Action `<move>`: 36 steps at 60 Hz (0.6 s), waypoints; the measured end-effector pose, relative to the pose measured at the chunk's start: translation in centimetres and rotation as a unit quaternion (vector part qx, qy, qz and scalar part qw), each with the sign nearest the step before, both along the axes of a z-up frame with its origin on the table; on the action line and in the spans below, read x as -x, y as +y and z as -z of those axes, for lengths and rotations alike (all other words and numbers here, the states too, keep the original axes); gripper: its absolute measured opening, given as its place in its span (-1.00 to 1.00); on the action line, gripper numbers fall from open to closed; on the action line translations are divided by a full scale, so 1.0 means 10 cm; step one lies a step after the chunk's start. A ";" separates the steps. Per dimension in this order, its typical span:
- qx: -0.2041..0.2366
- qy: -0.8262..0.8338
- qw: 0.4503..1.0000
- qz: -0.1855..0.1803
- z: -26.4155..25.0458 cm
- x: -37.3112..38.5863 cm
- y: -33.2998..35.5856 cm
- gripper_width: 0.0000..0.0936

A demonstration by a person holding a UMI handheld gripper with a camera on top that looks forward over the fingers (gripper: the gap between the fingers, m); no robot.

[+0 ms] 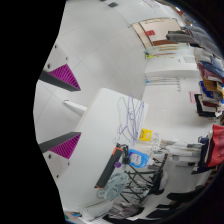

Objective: Unplug charger

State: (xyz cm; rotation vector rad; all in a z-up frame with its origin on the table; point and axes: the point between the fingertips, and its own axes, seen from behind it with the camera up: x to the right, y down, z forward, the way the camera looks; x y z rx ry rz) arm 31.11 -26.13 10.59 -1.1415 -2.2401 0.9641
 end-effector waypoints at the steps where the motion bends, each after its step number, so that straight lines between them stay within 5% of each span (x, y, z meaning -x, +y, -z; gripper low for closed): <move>1: -0.001 0.000 1.000 0.006 0.01 0.02 -0.01 0.83; 20: 0.021 0.007 0.988 0.152 -0.03 1.20 0.81 0.84; 36: 0.033 0.055 0.971 0.232 -0.02 1.99 1.34 0.84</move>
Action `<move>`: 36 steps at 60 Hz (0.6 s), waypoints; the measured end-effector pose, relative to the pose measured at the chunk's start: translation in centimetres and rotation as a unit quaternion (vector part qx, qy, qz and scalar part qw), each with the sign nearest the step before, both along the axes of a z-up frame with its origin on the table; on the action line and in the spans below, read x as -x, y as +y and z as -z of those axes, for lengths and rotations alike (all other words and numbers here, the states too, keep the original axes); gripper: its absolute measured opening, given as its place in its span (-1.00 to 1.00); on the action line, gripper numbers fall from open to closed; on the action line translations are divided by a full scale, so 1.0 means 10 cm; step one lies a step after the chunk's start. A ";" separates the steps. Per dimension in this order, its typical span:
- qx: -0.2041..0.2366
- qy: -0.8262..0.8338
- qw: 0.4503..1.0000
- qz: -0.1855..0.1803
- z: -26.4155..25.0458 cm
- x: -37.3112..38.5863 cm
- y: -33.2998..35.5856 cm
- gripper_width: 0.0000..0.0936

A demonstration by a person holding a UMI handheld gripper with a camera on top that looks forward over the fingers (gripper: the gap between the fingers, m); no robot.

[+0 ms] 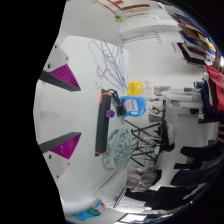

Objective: Unplug charger

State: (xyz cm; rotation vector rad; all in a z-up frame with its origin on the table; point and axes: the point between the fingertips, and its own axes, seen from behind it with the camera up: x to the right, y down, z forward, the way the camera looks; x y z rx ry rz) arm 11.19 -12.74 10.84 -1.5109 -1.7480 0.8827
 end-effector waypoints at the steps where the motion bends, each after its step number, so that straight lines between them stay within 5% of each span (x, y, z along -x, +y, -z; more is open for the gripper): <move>1: 0.002 0.003 1.000 0.004 0.01 0.05 0.02 0.84; 36: 0.034 0.060 0.997 0.021 0.40 1.81 -0.18 0.83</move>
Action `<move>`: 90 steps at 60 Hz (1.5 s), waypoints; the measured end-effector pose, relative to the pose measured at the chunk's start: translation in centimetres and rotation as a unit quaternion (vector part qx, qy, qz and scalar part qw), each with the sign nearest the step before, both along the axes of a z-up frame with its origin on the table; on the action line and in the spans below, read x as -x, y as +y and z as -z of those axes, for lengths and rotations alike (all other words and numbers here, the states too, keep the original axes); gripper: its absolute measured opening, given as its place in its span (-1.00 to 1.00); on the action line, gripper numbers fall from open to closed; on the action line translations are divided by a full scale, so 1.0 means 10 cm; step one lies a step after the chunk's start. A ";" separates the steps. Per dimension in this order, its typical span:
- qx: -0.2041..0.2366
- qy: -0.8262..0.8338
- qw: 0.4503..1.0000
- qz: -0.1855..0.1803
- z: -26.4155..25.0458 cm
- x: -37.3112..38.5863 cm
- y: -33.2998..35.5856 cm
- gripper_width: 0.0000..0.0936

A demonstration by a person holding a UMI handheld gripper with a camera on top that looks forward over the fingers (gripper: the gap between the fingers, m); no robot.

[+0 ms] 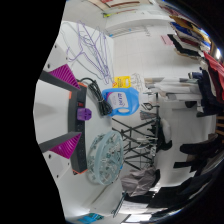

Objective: Unplug charger

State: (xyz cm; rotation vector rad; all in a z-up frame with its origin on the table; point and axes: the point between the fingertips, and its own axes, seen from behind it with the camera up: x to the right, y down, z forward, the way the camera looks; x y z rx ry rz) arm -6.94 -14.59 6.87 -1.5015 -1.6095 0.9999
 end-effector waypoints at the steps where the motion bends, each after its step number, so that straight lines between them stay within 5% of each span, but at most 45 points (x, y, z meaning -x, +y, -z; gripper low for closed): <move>1: 0.003 0.001 1.000 0.000 0.02 0.06 -0.02 0.83; 34: 0.007 0.012 1.000 -0.005 0.39 0.85 -0.10 0.75; 37: 0.007 0.014 1.000 0.001 0.39 0.85 -0.07 0.53; 40: -0.007 0.018 1.000 0.016 0.39 0.88 0.03 -0.50; 42: 0.000 0.013 1.000 0.018 0.40 0.88 0.03 -0.58; 50: 0.034 0.007 0.999 0.017 0.33 0.88 0.06 -0.62; 57: 0.007 0.128 0.992 0.008 -0.70 0.99 0.14 -0.62; 62: 0.053 0.128 0.990 0.004 -1.11 0.98 0.16 -0.62; 69: 0.047 0.151 0.987 0.035 -1.55 0.92 0.76 -0.62; 78: 0.013 0.125 0.988 0.089 -1.37 0.75 1.81 -0.62; 90: -0.042 0.055 0.987 0.149 -0.47 0.65 3.09 -0.58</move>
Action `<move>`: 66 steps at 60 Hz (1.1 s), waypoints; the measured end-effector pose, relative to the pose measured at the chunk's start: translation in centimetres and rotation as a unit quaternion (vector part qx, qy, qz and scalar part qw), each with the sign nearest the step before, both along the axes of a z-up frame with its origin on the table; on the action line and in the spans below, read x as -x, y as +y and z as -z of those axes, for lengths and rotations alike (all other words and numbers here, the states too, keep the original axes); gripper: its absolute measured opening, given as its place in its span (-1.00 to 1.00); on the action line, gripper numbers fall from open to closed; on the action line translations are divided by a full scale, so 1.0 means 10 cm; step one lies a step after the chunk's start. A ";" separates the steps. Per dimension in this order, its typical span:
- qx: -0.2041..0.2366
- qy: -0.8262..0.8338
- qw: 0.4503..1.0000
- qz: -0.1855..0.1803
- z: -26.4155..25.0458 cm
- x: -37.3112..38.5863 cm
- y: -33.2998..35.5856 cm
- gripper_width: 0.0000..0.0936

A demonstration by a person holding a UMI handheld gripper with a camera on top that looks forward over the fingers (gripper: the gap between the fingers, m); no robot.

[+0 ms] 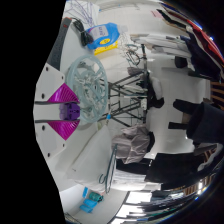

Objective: Unplug charger

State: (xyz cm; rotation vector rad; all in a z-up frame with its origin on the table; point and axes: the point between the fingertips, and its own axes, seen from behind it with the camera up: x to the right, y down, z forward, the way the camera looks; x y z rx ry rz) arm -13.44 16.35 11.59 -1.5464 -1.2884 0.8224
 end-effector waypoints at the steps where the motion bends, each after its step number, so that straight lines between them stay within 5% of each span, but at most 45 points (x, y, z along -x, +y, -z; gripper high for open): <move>1: -0.003 -0.006 1.000 0.004 0.08 0.00 0.08 -0.57; 19: -0.045 -0.082 0.996 0.014 1.04 0.07 0.65 -0.49; 23: -0.039 -0.093 0.995 0.015 1.13 0.03 0.68 0.08; 27: -0.028 -0.105 0.994 0.015 1.13 -0.06 0.66 0.87; 30: -0.028 -0.102 0.994 0.021 1.03 -0.15 0.69 0.71; 34: -0.033 -0.084 0.996 0.024 0.71 -0.36 0.65 0.84; 53: 0.014 -0.084 0.996 -0.018 -0.74 -2.33 -0.31 0.82; 66: 0.033 -0.083 0.996 -0.028 -1.07 -3.56 -0.83 0.81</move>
